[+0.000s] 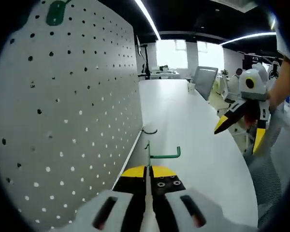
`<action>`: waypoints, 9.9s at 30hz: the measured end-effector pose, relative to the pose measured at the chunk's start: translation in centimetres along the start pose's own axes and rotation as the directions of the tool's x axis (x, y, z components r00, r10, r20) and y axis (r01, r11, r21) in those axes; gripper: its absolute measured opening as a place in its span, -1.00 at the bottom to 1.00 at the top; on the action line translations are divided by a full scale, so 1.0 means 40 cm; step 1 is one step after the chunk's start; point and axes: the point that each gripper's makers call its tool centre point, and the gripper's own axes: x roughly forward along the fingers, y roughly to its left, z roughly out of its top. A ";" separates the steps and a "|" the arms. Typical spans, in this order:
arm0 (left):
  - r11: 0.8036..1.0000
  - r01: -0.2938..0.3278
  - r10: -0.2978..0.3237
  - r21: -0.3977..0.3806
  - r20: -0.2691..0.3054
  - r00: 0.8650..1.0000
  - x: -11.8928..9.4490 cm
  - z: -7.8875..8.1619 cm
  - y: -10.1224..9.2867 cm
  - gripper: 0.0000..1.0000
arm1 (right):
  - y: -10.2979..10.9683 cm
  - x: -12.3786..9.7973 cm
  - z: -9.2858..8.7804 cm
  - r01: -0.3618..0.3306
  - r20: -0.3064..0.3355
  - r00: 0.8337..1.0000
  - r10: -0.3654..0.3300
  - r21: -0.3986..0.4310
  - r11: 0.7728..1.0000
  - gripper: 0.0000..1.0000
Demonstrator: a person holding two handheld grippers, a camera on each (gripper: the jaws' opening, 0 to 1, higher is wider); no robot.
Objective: Insert the hook assembly into the mounting plate slot until the hook locks in place.
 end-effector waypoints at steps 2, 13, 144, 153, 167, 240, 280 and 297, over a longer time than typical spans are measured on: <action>1.000 -0.004 0.004 -0.005 0.017 1.000 -0.008 0.010 -0.001 -0.97 | 0.000 0.000 0.001 0.001 0.002 1.000 -0.001 0.000 1.000 0.25; 0.999 -0.034 0.034 -0.009 0.070 0.997 -0.048 0.044 -0.006 -0.97 | 0.001 -0.001 0.006 0.002 0.009 1.000 -0.002 -0.005 1.000 0.25; 0.966 -0.192 0.251 -0.172 0.463 0.850 -0.424 0.287 -0.117 -0.96 | 0.204 -0.081 0.362 -0.228 0.470 0.838 0.277 -0.160 0.961 0.05; 0.965 -0.198 0.257 -0.173 0.465 0.847 -0.427 0.288 -0.117 -0.96 | 0.245 -0.067 0.406 -0.286 0.473 0.819 0.325 -0.155 0.946 -0.03; 0.963 -0.205 0.265 -0.176 0.462 0.847 -0.429 0.283 -0.118 -0.96 | 0.301 -0.052 0.459 -0.340 0.488 0.785 0.382 -0.177 0.924 -0.13; 0.934 -0.298 0.357 -0.199 0.445 0.822 -0.439 0.278 -0.123 -0.96 | 0.374 0.043 0.520 -0.325 0.481 0.815 0.323 -0.081 0.942 -0.92; 0.909 -0.324 0.410 -0.261 0.430 0.804 -0.441 0.267 -0.111 -0.96 | 0.367 0.060 0.523 -0.302 0.468 0.846 0.256 0.025 0.953 -1.00; 0.903 -0.346 0.423 -0.255 0.388 0.819 -0.437 0.246 -0.105 -0.66 | 0.376 0.064 0.511 -0.296 0.446 0.855 0.265 0.001 0.955 -1.00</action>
